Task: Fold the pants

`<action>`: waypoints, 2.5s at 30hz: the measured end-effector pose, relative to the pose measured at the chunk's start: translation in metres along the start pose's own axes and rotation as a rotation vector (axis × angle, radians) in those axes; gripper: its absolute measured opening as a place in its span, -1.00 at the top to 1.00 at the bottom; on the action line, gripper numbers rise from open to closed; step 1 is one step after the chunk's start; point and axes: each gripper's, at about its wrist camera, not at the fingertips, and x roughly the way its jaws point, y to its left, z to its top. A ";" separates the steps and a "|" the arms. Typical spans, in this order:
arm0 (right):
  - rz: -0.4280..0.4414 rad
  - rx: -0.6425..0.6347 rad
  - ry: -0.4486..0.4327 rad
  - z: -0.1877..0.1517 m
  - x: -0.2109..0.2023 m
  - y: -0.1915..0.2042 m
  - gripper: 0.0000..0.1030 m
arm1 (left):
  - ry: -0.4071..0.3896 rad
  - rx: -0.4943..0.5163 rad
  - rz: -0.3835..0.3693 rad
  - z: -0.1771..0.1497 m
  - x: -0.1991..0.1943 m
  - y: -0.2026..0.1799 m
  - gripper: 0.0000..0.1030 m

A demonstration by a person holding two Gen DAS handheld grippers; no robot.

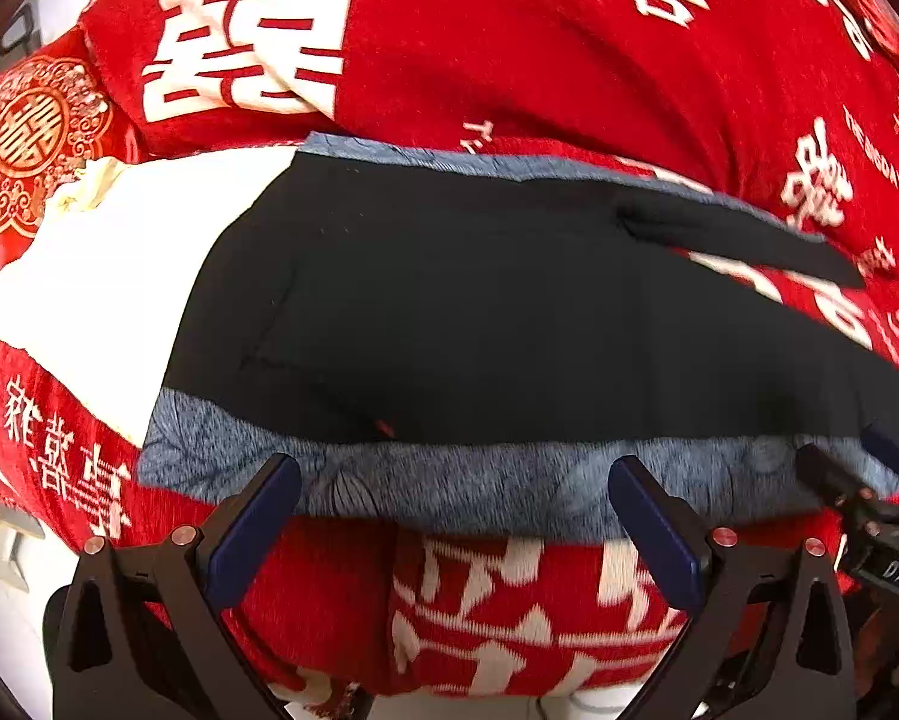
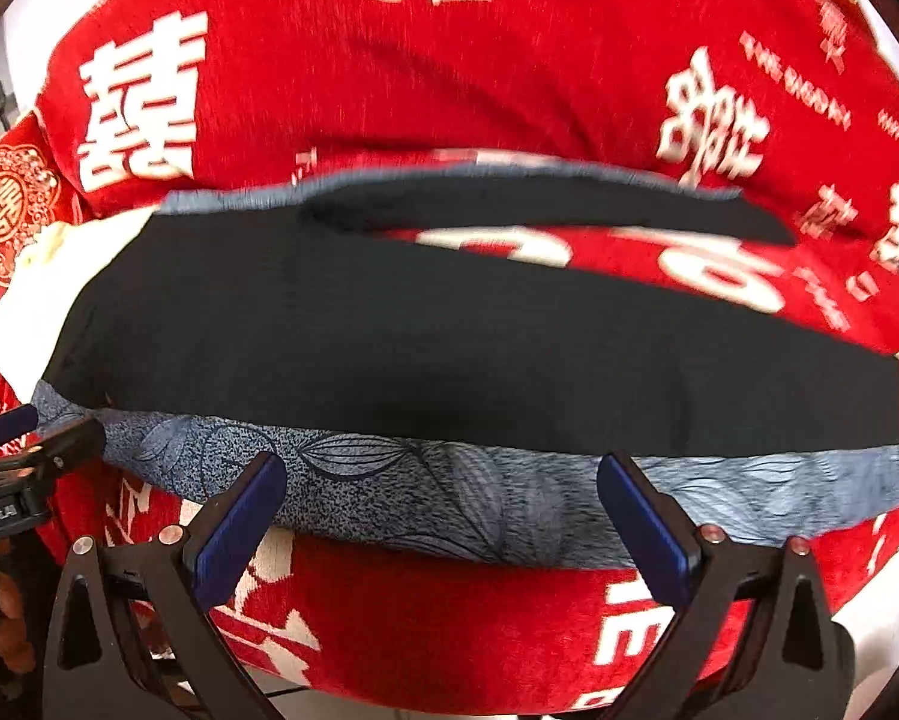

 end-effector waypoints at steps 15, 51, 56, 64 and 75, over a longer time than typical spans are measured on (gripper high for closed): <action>0.068 -0.059 0.055 0.018 0.039 -0.009 -1.00 | 0.141 0.009 0.056 0.037 0.058 -0.006 -1.00; 0.706 -0.961 0.377 0.254 0.299 0.156 -0.50 | 0.129 0.024 0.012 0.108 0.138 -0.010 -1.00; 0.730 -0.930 0.388 0.259 0.301 0.150 0.00 | 0.131 0.016 0.003 0.108 0.137 -0.009 -1.00; 0.789 -0.845 0.471 0.268 0.317 0.152 0.58 | 0.155 0.004 -0.025 0.112 0.134 -0.004 -1.00; 0.651 -0.941 0.113 0.242 0.205 0.131 0.84 | 0.142 -0.340 -0.133 0.188 0.111 0.061 -1.00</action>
